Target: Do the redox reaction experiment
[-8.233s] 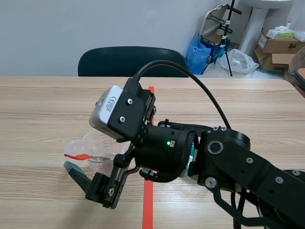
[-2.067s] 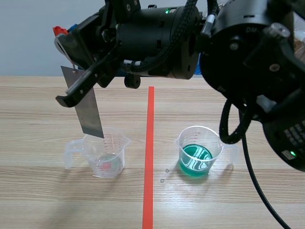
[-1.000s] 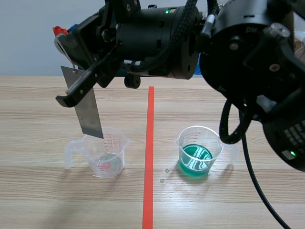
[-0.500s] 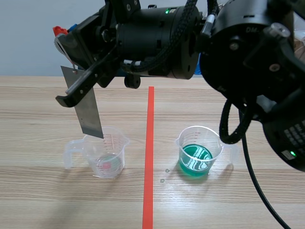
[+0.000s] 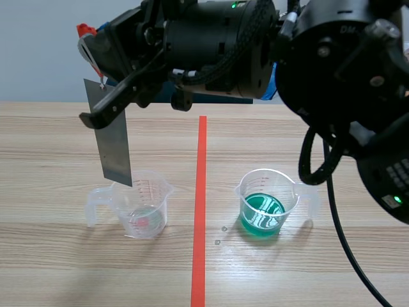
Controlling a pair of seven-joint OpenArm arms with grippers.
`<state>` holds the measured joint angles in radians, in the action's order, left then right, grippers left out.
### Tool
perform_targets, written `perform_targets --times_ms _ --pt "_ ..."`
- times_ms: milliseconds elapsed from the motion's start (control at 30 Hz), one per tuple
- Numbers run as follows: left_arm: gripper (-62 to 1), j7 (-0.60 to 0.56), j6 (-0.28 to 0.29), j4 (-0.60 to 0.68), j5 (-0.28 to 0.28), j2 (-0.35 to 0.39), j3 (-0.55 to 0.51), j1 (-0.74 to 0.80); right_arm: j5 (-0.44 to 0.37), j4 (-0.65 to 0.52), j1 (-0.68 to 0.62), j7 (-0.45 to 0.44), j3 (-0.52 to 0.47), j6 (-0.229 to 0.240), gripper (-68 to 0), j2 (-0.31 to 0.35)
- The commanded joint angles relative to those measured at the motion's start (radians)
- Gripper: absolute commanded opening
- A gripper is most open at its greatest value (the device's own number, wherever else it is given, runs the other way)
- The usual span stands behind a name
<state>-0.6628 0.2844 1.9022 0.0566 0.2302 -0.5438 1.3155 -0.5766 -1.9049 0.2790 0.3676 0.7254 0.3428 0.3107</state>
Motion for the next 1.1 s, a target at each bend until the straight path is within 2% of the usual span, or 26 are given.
perform_targets --times_ms 0,300,567,800,1067 --pt "-4.6 -0.010 -0.002 0.010 -0.007 0.000 -0.001 0.001 -0.013 -0.017 0.014 -0.023 -0.014 -0.007 -66.9 0.013" --pt "-4.6 -0.010 -0.002 0.010 -0.007 0.000 -0.001 0.001 -0.064 -0.076 0.007 -0.046 -0.054 -0.007 -66.9 0.091" --pt "-4.6 -0.004 -0.002 0.010 -0.007 0.000 -0.001 0.001 -0.064 -0.130 -0.089 -0.088 -0.135 -0.006 -66.9 0.170" --pt "-4.6 0.002 -0.002 0.010 -0.007 0.000 -0.001 0.001 -0.099 -0.171 -0.161 -0.128 -0.204 -0.006 -66.9 0.264" --pt "-4.6 0.001 -0.002 0.010 -0.007 0.000 -0.001 0.001 -0.164 -0.176 -0.246 -0.225 -0.297 -0.003 -66.9 0.409"
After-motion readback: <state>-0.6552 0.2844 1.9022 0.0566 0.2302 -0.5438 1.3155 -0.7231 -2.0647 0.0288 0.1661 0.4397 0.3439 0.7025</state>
